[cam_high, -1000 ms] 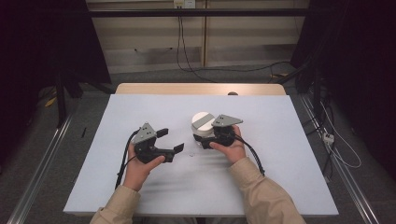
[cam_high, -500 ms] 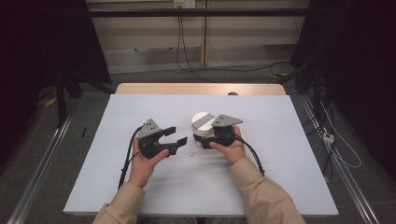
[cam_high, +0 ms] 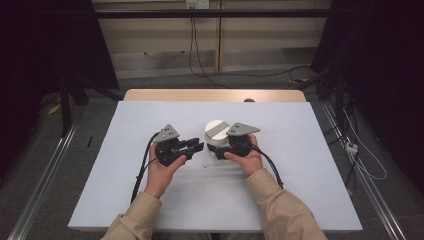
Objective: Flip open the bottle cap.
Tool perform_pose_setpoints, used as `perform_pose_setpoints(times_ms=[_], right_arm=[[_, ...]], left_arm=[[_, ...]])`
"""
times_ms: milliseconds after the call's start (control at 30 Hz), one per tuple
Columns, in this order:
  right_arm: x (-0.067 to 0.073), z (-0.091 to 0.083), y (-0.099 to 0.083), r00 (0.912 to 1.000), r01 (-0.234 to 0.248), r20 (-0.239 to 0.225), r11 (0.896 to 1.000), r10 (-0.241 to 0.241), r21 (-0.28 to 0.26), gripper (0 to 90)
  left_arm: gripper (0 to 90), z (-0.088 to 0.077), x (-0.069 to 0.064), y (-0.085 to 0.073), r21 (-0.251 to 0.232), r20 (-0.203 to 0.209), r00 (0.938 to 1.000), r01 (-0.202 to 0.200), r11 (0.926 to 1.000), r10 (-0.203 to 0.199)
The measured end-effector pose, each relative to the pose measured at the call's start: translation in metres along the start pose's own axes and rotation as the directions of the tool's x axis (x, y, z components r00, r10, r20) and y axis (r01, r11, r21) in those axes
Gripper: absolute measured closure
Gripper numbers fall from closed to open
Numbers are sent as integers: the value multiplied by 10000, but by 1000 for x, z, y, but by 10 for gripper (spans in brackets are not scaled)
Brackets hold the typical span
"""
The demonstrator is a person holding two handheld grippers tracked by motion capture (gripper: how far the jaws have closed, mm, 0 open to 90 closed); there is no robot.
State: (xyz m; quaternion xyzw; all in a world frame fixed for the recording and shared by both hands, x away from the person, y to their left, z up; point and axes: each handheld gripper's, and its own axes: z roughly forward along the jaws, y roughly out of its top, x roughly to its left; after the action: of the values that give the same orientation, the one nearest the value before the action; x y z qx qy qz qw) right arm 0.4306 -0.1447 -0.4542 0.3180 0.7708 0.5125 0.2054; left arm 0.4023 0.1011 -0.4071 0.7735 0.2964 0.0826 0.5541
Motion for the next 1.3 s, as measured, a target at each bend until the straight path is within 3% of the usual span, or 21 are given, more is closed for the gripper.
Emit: perform_pose_setpoints(times_ms=[200,367,567,933,1300], right_arm=[[0,0,0,10000,-4,1,10000,4,4,187],[0,0,0,10000,-3,0,10000,3,3,187],[0,0,0,10000,10,-6,10000,-10,5,187],[0,0,0,10000,2,-15,10000,-2,11,187],[0,0,-1,10000,-35,-22,10000,35,-2,187]], left_arm=[[850,6,-2,1,285,185,9998,-110,9995,105],[900,10,-1,0,485,172,9998,-34,9988,26],[900,12,0,0,681,49,9999,-103,9976,100],[900,19,1,7,555,-159,9999,47,9984,-39],[900,19,-1,15,559,-265,9996,-95,9984,110]])
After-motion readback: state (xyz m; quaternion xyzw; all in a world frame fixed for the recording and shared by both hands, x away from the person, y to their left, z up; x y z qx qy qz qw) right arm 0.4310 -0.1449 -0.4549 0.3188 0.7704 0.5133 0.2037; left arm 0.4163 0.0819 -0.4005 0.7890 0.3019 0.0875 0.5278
